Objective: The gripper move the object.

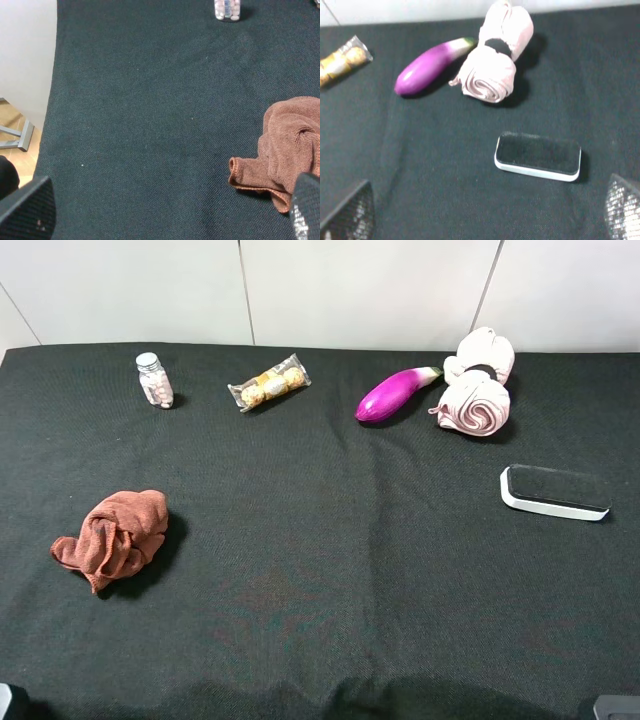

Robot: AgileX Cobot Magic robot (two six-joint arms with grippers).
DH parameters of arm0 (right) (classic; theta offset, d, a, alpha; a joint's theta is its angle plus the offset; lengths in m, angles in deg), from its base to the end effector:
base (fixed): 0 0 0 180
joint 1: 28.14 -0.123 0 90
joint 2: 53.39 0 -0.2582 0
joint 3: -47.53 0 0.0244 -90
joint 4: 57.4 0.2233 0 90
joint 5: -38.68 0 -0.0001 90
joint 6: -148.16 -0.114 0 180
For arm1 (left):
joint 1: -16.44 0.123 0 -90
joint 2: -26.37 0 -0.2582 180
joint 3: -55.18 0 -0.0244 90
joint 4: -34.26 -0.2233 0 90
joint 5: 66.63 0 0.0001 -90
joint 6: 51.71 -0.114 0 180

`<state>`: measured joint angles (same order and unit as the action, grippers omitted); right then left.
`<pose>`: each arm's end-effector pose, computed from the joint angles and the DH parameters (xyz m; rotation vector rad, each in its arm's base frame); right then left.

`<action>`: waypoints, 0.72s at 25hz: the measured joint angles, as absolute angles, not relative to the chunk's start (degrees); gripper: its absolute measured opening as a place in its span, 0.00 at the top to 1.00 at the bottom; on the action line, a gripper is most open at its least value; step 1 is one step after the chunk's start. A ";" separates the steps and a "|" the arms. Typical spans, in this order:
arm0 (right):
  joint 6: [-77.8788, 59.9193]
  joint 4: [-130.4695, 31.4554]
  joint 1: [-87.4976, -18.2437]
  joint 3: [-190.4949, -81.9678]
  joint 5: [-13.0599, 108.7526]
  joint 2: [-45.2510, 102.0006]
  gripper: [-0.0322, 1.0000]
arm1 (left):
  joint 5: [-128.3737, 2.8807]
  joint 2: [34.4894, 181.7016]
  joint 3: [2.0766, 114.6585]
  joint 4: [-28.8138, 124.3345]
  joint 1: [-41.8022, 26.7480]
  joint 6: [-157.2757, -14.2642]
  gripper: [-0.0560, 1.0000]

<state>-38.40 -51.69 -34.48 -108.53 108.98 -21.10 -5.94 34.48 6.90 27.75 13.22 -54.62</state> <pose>0.0436 0.0156 0.3378 -0.0109 2.2146 0.2473 0.0186 0.0102 0.2519 0.1040 2.0381 0.1326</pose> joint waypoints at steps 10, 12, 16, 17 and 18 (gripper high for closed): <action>-38.21 -53.31 -34.48 -97.95 108.86 -29.44 0.30 | -5.94 34.48 6.90 27.75 13.22 -54.62 0.01; -37.40 -53.41 -34.48 -95.43 108.09 -32.57 0.30 | -5.94 34.48 6.90 27.75 13.22 -54.62 0.01; -34.25 -54.26 -34.48 -91.07 104.33 -38.89 0.30 | -5.94 34.48 6.90 27.75 13.22 -54.62 0.01; -33.36 -54.84 -34.48 -90.14 103.27 -40.64 0.30 | -5.94 34.48 6.90 27.75 13.22 -54.62 0.01; -32.80 -55.25 -34.48 -88.98 102.53 -42.41 0.30 | -5.94 34.48 6.90 27.75 13.22 -54.62 0.01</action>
